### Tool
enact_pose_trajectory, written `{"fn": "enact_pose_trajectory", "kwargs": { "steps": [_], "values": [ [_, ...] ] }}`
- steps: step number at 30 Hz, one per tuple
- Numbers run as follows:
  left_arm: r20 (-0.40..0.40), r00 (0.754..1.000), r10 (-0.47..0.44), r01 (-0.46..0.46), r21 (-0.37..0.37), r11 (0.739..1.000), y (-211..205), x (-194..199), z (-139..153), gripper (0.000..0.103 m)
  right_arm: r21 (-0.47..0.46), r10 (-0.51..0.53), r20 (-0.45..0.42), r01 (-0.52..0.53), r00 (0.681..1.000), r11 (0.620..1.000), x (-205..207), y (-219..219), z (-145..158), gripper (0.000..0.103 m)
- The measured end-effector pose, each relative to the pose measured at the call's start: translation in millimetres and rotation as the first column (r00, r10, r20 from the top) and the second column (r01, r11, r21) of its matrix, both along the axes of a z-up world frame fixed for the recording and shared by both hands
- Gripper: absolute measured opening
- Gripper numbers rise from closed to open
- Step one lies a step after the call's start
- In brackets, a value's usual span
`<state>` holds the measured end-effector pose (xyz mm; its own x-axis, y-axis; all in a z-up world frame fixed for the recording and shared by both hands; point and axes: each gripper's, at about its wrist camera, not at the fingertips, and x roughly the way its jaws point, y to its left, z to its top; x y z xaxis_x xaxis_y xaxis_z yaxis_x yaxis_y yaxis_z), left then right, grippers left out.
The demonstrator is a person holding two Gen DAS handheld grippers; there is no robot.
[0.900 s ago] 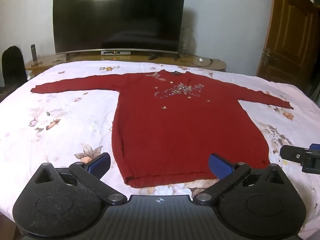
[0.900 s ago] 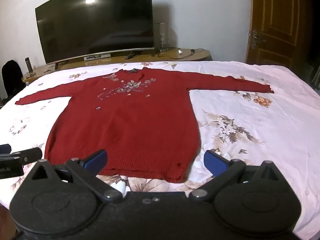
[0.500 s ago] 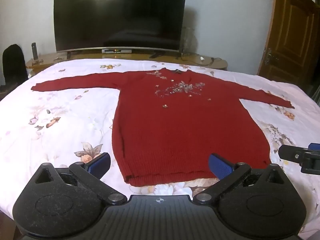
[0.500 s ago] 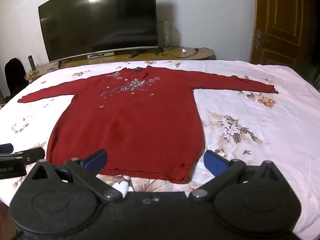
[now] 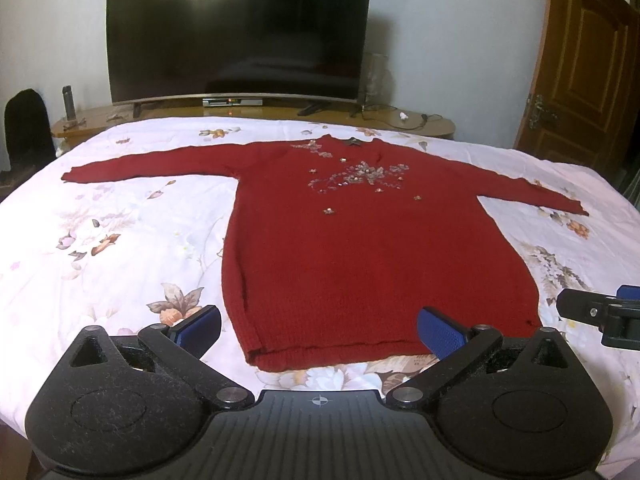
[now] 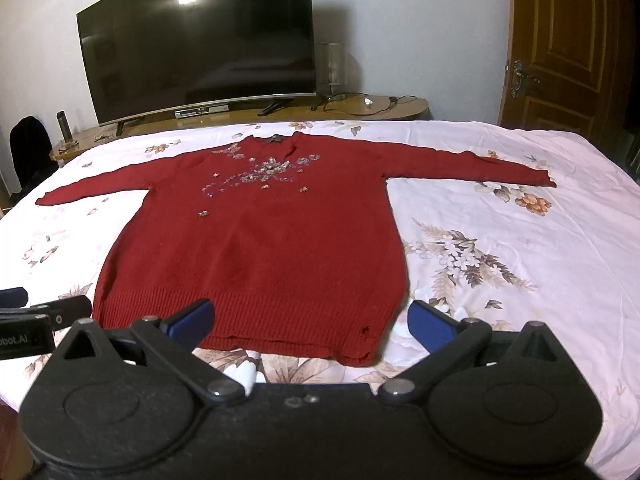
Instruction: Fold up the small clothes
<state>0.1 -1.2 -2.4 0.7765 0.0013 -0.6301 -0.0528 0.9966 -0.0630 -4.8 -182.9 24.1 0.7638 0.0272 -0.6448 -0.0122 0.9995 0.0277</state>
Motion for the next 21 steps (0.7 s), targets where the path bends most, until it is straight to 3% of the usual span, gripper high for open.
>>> {"fn": "enact_pose_trajectory", "kwargs": {
  "steps": [21],
  "values": [
    [-0.008, 1.000, 0.002, -0.002, 0.008, 1.000, -0.9, 0.9, 0.4, 0.103, -0.009, 0.015, -0.006, -0.015, 1.000, 1.000, 0.8, 4.0, -1.6, 0.102]
  ]
}}
